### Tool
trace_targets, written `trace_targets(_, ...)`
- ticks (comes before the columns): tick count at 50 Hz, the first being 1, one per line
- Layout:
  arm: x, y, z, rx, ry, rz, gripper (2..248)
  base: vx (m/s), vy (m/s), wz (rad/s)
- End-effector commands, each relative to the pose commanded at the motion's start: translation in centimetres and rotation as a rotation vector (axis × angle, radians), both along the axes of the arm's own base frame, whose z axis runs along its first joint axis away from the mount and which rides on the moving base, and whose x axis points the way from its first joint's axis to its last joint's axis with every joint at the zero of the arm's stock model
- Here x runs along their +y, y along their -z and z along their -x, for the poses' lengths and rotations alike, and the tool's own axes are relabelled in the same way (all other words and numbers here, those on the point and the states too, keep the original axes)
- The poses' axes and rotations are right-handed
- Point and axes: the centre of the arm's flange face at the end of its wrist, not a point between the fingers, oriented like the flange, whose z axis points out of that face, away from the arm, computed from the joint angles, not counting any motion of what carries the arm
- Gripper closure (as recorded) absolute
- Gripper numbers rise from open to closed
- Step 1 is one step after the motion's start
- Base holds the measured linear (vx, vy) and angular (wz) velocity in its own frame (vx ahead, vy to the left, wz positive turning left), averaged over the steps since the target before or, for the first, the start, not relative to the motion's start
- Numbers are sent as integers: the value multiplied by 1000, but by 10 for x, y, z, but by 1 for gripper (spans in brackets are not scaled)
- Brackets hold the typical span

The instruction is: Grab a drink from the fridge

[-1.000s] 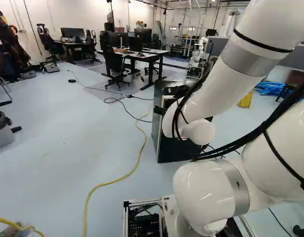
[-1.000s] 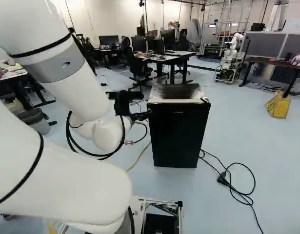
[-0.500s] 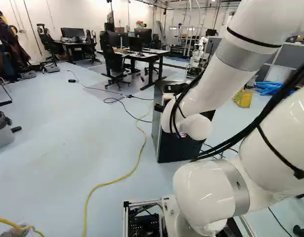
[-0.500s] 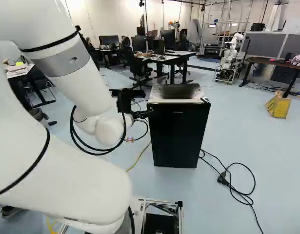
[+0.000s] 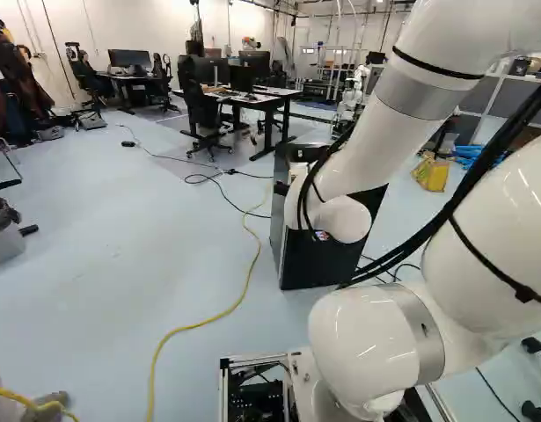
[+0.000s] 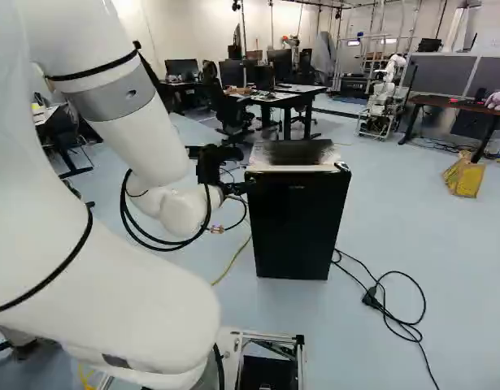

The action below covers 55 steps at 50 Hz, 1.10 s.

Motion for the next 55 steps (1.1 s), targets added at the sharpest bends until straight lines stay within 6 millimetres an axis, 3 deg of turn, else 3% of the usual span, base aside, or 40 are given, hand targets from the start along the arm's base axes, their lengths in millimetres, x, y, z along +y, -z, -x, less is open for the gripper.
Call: trace_targets(55, 8, 3, -48, 5, 127, -60, 3, 0, 0, 0)
